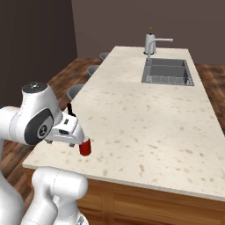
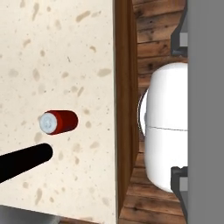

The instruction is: Move the drinks to the dining counter.

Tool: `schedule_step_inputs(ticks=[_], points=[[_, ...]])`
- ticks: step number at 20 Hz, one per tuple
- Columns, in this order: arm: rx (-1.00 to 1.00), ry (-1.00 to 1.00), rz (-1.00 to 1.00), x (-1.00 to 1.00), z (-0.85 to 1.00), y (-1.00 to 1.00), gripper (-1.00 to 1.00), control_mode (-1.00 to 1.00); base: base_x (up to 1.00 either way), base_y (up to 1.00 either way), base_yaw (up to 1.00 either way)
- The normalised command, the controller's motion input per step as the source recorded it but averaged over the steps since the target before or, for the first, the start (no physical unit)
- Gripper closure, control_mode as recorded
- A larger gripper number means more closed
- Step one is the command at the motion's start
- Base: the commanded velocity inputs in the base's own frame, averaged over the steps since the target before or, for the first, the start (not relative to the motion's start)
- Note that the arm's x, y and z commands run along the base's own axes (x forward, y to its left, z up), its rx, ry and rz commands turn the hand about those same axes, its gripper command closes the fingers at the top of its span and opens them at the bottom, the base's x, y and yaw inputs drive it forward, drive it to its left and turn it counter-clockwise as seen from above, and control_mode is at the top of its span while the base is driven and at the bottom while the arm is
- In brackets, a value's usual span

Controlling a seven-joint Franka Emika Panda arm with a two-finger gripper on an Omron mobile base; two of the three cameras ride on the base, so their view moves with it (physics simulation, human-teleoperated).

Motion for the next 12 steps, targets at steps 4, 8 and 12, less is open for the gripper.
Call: schedule_step_inputs(ticks=[4, 8, 12], points=[[0.00, 0.00, 0.00, 0.17, 0.18, 0.15, -1.00, -1.00, 0.00, 0.00, 0.00], [0.00, 0.01, 0.00, 0.05, 0.10, 0.04, -1.00, -1.00, 0.00, 0.00, 0.00], [0.01, 0.04, 0.00, 0.00, 0.02, 0.00, -1.00, -1.00, 0.00, 0.00, 0.00]])
